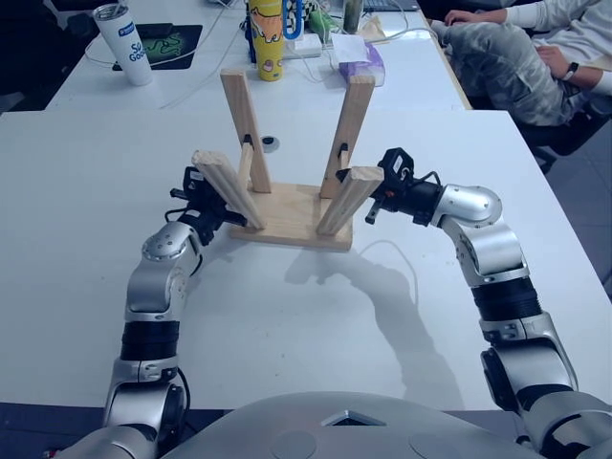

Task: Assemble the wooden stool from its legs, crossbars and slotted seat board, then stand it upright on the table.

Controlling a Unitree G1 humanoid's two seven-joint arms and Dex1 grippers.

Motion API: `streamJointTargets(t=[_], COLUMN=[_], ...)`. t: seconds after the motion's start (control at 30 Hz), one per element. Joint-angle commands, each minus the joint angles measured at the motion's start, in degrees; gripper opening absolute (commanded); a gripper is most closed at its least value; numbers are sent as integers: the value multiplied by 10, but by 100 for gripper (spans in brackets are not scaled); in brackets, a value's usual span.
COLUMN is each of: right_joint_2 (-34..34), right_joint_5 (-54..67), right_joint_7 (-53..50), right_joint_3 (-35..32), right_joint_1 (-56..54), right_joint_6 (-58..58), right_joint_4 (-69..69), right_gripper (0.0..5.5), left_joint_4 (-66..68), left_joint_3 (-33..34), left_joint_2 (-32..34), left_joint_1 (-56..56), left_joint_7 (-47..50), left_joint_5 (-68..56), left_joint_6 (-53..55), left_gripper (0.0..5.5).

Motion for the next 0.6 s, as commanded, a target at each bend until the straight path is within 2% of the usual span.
streamJointTargets(t=[0.03, 0.1, 0.17, 0.3, 0.6], right_joint_2=[29, 43, 39, 20, 46], right_joint_5=[56, 73, 43, -43, -101], right_joint_7=[-48, -91, -136, -191, -244], right_joint_3=[-75, -114, -122, -91, -52], right_joint_1=[-36, -54, -62, -22, 71], right_joint_6=[7, 14, 5, -12, 32], right_joint_4=[14, 31, 68, 117, 109], right_gripper=[0, 0, 0, 0, 0], left_joint_4=[13, 18, 25, 36, 70], left_joint_3=[-2, 0, 4, 23, 11], left_joint_2=[1, 2, 5, 11, 23], left_joint_1=[0, 2, 1, 12, 64], left_joint_7=[4, 6, 10, 22, 14], left_joint_5=[14, 18, 23, 28, 56], left_joint_6=[-5, -8, -11, -13, -33], left_gripper=[2, 2, 2, 2, 2])
